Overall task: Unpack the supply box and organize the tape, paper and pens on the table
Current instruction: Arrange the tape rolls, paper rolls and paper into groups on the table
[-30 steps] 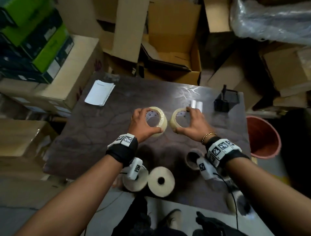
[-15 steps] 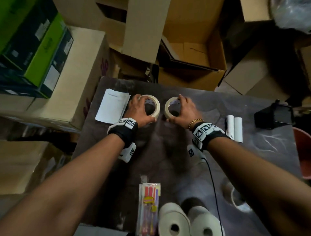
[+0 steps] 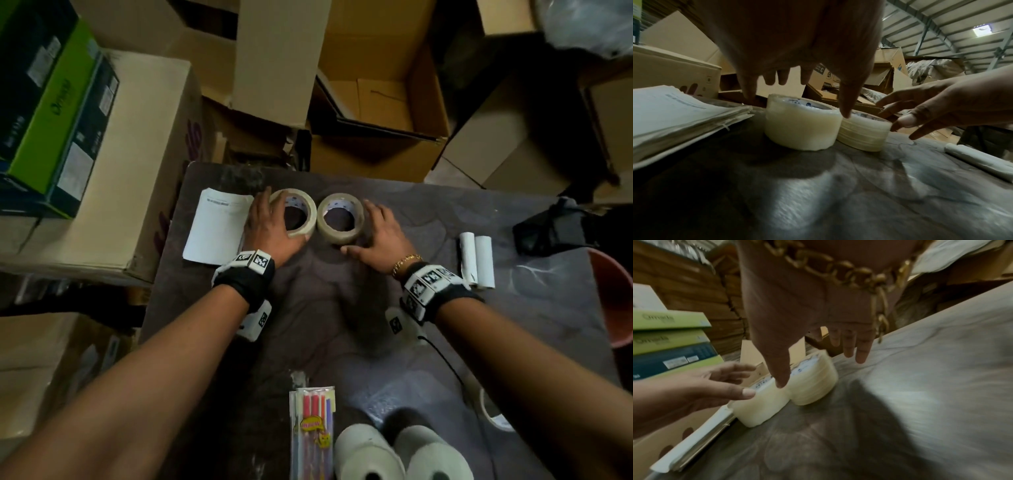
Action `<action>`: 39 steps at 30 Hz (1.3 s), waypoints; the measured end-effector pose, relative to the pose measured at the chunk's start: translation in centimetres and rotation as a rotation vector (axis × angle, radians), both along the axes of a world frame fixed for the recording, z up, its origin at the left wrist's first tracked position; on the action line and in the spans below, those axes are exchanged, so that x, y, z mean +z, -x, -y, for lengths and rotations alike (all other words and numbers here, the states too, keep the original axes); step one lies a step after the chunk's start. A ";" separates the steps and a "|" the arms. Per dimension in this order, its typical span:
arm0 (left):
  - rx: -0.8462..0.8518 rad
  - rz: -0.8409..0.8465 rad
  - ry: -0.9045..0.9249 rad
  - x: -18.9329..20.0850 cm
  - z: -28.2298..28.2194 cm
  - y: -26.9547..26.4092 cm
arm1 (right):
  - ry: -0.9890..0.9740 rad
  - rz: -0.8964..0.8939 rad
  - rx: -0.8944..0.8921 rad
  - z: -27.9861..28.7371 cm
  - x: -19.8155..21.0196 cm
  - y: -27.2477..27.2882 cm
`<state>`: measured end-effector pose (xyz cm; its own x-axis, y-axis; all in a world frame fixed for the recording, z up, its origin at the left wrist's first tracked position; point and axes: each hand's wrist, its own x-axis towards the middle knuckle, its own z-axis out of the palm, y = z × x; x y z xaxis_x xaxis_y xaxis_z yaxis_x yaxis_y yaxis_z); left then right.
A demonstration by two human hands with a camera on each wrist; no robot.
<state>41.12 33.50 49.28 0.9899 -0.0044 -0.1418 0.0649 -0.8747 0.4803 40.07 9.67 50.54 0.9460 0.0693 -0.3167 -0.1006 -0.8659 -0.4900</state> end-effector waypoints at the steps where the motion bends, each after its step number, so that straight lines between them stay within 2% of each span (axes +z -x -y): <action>1: 0.022 0.039 -0.018 0.3 0.3 0.8 | -0.002 0.008 -0.006 1.3 0.1 1.2; 4: 0.015 0.121 -0.098 1.6 2.1 3.5 | -0.003 0.042 -0.031 5.4 0.8 5.3; 7: -0.070 0.135 -0.098 2.7 5.6 6.0 | 0.008 0.074 -0.070 9.4 1.6 9.8; 16: -0.485 0.045 0.017 5.3 21.3 18.0 | 0.001 0.059 -0.250 20.8 4.0 25.2; 22: -0.647 -0.022 -0.013 5.8 28.9 26.5 | -0.018 0.112 -0.381 26.8 3.4 35.9; 26: -0.702 -0.028 -0.042 6.2 31.6 30.4 | 0.145 0.141 -0.489 28.8 2.9 40.8; 29: -0.734 -0.032 -0.074 6.3 32.6 32.5 | 0.301 0.036 -0.610 29.9 2.2 44.0; 31: -0.752 -0.034 -0.104 6.2 33.1 33.6 | 0.328 -0.049 -0.674 30.7 1.4 45.8; 34: -0.765 -0.040 -0.114 6.2 33.8 34.8 | 0.226 -0.098 -0.697 32.1 0.2 47.2; 36: -0.776 -0.045 -0.109 6.2 34.2 35.3 | 0.110 -0.072 -0.693 32.8 0.2 47.7; 39: -0.792 -0.046 -0.099 6.3 34.6 35.5 | 0.070 -0.031 -0.722 32.8 1.0 48.1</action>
<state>5.63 -1.05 55.56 0.6906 -0.6893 -0.2191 -0.5758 -0.7073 0.4102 -7.98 -23.15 51.57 0.7389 -0.5903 -0.3248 -0.6718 -0.6077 -0.4236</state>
